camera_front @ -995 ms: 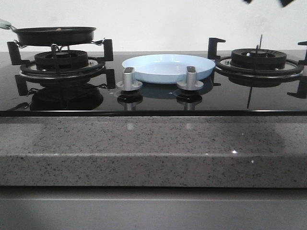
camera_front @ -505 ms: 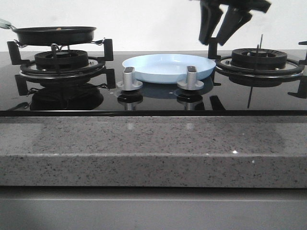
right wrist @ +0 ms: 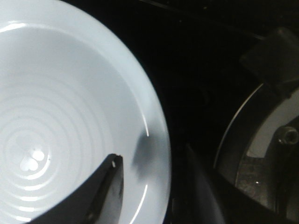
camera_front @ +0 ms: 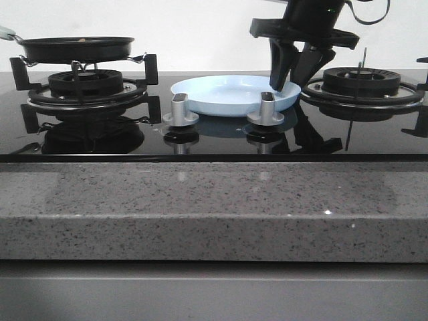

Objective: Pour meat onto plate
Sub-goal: 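Lower the right gripper onto the rim of the light blue plate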

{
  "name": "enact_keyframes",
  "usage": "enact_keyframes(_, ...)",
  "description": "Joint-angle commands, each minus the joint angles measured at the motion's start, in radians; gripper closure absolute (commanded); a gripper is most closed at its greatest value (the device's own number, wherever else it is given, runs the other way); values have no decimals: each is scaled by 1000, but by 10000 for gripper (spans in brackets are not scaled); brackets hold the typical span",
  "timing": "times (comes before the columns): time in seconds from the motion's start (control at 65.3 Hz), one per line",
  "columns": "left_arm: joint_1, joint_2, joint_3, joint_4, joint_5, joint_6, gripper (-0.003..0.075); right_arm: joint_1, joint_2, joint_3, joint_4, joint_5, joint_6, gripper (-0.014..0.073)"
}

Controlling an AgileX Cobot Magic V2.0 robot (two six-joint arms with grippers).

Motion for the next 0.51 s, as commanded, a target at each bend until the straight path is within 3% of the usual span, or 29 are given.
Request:
enact_keyframes(0.0, 1, 6, -37, -9, -92, -8, 230, 2, -59, -32, -4, 0, -12, 258)
enact_keyframes(0.138, 1, 6, -37, -9, -92, -8, 230, 2, -59, -32, -12, 6, -12, 266)
enact_keyframes(0.49, 1, 6, -37, -9, -92, -8, 230, 2, -59, -32, -14, 26, -12, 477)
